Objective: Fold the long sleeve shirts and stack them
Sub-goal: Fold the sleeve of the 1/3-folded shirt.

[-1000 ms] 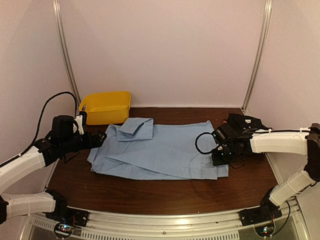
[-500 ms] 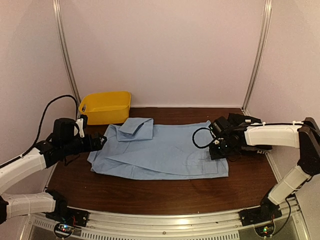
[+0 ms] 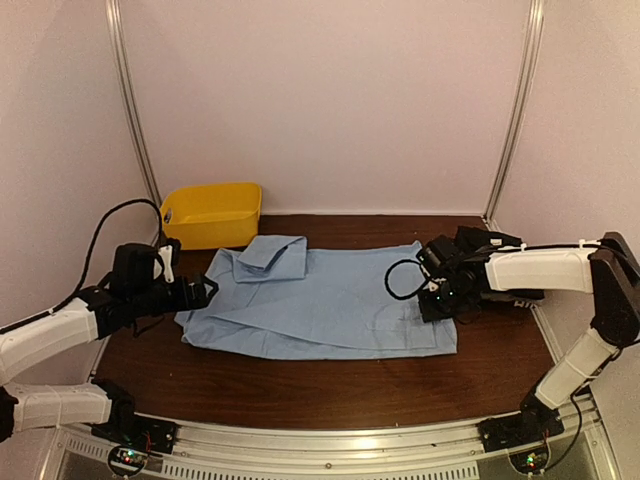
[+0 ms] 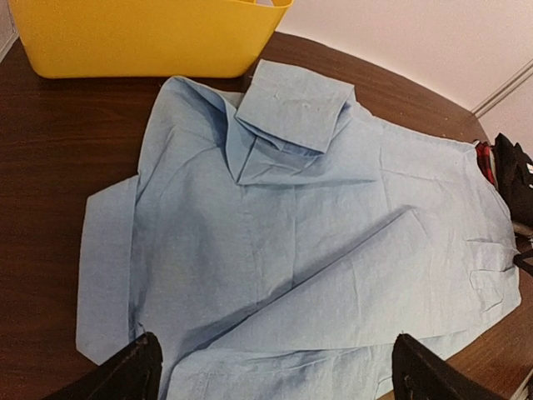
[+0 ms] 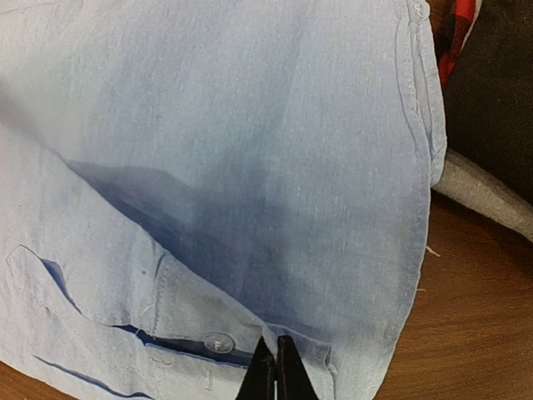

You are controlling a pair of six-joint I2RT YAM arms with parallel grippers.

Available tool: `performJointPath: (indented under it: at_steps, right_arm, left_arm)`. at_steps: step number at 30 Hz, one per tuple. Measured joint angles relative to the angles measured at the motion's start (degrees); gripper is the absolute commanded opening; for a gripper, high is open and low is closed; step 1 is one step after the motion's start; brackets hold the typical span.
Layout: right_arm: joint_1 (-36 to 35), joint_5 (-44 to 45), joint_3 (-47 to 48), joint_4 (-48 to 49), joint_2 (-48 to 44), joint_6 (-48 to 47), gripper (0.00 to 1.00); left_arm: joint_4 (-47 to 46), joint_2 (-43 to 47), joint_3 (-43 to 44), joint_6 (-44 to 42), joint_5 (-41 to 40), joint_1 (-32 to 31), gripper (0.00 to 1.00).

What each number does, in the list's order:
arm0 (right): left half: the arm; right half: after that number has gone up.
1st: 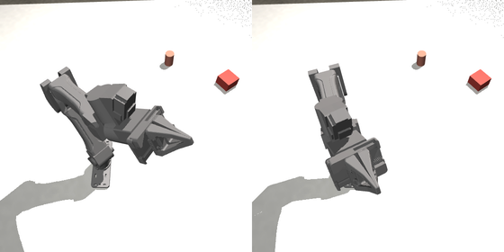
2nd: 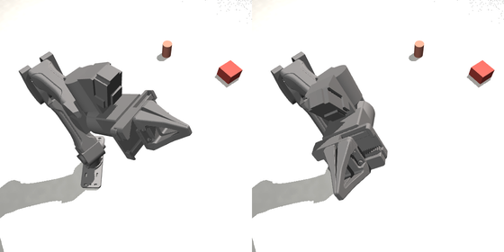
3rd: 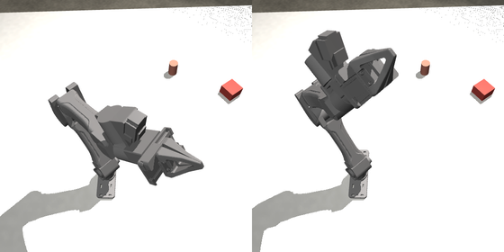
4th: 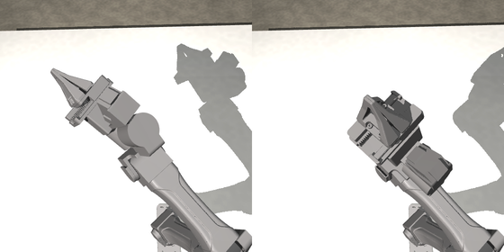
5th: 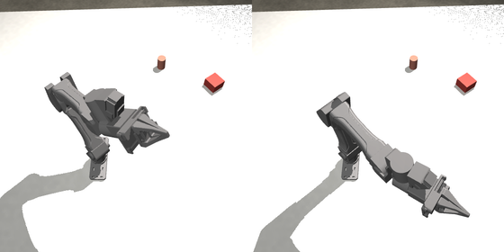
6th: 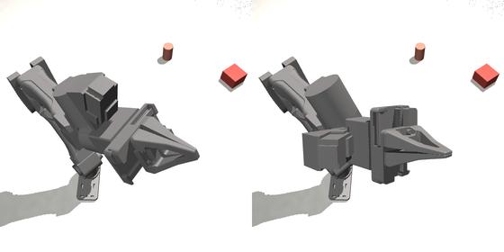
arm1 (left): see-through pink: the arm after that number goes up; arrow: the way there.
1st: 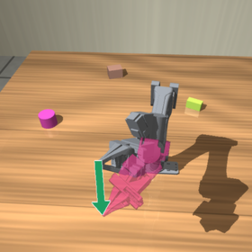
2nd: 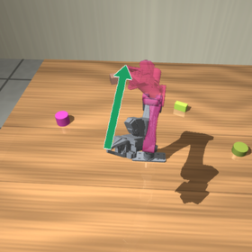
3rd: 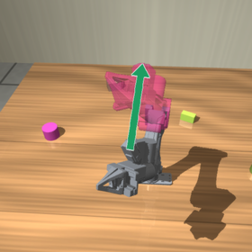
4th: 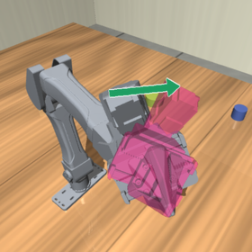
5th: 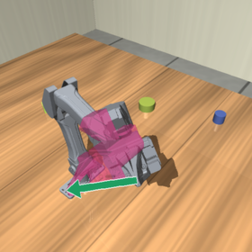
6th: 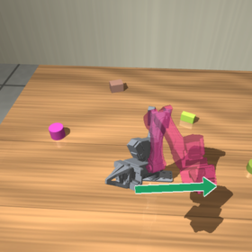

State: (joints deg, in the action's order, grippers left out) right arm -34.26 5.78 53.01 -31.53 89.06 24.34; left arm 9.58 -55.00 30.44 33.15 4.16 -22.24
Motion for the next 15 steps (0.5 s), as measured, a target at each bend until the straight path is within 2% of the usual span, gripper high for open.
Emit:
performJointPath:
  at_steps: [9, 15]
  right_arm:
    - [0.0, 2.1, 0.0, -1.1, 0.5, -0.1, 0.27]
    - [-0.3, 3.0, 0.0, -2.6, -3.7, 0.0, 0.41]
  left_arm:
    - [-2.3, -1.2, -2.4, 0.6, 1.7, -0.1, 0.98]
    - [-4.6, -3.7, -2.7, 0.9, 2.8, -1.3, 0.98]
